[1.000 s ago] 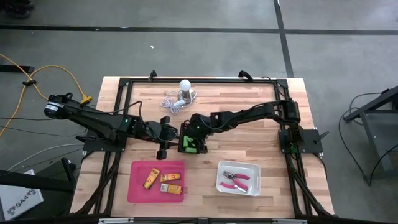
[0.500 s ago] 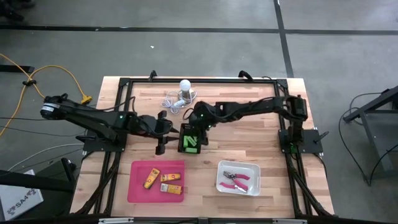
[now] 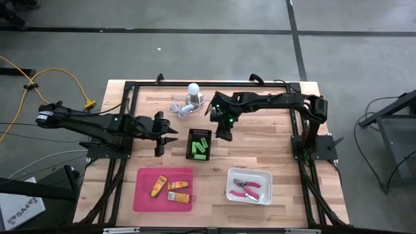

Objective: Pick & Place School Supplies
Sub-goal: Return to Home Position

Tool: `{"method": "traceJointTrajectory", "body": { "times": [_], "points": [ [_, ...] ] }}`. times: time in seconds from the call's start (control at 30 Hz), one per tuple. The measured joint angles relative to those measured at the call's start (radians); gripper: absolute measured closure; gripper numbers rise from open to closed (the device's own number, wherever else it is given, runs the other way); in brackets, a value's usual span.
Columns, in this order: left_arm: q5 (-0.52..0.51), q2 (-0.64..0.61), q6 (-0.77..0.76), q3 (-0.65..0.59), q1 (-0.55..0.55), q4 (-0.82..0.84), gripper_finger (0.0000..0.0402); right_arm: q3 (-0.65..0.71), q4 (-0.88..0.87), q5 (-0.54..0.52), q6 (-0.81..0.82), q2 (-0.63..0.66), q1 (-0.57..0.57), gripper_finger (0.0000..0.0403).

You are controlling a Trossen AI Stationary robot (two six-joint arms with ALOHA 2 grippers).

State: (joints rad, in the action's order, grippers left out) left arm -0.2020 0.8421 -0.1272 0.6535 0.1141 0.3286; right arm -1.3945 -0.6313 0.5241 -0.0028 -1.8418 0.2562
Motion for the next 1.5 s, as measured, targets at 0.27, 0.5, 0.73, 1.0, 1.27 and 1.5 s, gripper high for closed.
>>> {"method": "traceJointTrajectory", "body": {
  "times": [0.27, 0.5, 0.73, 1.0, 1.27, 1.5],
  "points": [
    [-0.002, -0.129, -0.115, -0.139, 0.0, 0.002, 0.0277, 0.028, -0.094, -0.023, -0.053, 0.05, 0.043, 0.0344],
    [-0.002, -0.201, -0.18, -0.173, 0.025, -0.006, 0.0277, 0.201, -0.069, -0.075, -0.016, 0.23, 0.103, 0.0375],
    [0.0, -0.204, -0.19, -0.173, 0.055, -0.023, 0.0277, 0.446, 0.036, -0.29, 0.124, 0.518, 0.142, 0.0398],
    [0.0, -0.204, -0.223, -0.173, 0.061, -0.037, 0.0277, 0.734, 0.125, -0.517, 0.249, 0.869, 0.145, 0.04],
    [-0.002, -0.204, -0.251, -0.173, 0.061, -0.048, 0.0277, 0.936, 0.245, -0.512, 0.293, 1.142, 0.145, 0.04],
    [-0.006, -0.189, -0.256, -0.173, 0.061, -0.074, 0.0277, 1.026, 0.31, -0.525, 0.299, 1.339, 0.145, 0.04]
  ]
}}
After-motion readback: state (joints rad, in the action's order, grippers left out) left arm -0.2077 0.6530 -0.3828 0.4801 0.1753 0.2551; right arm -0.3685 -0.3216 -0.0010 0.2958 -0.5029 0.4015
